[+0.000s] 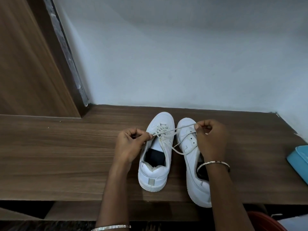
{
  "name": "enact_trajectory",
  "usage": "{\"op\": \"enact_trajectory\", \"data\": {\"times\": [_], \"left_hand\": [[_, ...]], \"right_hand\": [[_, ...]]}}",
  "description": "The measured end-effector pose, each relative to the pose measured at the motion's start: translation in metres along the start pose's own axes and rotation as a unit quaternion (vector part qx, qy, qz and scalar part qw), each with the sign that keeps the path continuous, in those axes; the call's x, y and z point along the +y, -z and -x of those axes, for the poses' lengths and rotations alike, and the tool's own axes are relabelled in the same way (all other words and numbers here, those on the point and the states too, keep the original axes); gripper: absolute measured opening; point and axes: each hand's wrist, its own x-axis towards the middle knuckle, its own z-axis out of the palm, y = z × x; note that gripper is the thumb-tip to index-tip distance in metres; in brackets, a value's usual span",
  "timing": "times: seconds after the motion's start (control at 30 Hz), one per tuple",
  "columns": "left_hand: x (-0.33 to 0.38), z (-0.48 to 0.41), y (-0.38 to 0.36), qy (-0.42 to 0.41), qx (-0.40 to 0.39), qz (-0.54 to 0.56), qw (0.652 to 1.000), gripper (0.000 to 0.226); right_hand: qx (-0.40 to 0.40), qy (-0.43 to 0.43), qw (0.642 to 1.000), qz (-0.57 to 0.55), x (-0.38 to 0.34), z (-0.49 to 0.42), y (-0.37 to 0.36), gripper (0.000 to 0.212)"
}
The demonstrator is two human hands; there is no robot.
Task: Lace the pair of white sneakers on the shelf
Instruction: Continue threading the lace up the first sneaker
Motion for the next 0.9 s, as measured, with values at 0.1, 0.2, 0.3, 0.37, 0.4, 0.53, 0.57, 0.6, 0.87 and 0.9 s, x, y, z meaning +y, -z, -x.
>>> {"op": "enact_trajectory", "data": {"times": [0.1,0.2,0.3,0.37,0.4,0.53,0.57,0.6,0.87,0.9], "left_hand": [[0.000,-0.001,0.002,0.009,-0.004,0.001,1.000,0.010],[0.002,0.000,0.003,0.017,-0.010,0.002,1.000,0.010],[0.002,0.001,0.004,0.020,-0.015,-0.005,1.000,0.007],[0.003,0.002,0.003,0.018,-0.016,-0.007,1.000,0.005],[0.003,0.002,0.003,0.016,-0.015,-0.009,1.000,0.004],[0.004,0.003,0.002,0.016,-0.013,-0.014,1.000,0.004],[0.004,0.003,0.002,0.016,-0.011,-0.016,1.000,0.004],[0.005,0.003,0.002,0.014,-0.007,-0.020,1.000,0.004],[0.004,0.002,0.001,0.021,0.008,-0.023,1.000,0.005],[0.004,0.002,0.001,0.020,0.008,-0.024,0.999,0.005]], "right_hand": [[0.000,0.113,0.982,0.149,-0.015,0.009,-0.004,0.019],[-0.086,0.209,0.972,0.065,-0.035,0.023,-0.013,0.018],[-0.163,0.250,0.944,0.138,-0.043,0.038,-0.026,0.012],[-0.179,0.254,0.926,0.212,-0.042,0.043,-0.032,0.011],[-0.180,0.250,0.925,0.223,-0.041,0.044,-0.035,0.010],[-0.140,0.260,0.926,0.235,-0.037,0.048,-0.041,0.012],[-0.132,0.259,0.926,0.242,-0.036,0.048,-0.041,0.012],[-0.123,0.253,0.927,0.249,-0.035,0.047,-0.039,0.011],[-0.023,0.116,0.976,0.181,-0.022,0.011,-0.007,0.013],[-0.004,0.095,0.982,0.163,-0.017,0.006,-0.001,0.016]]}}
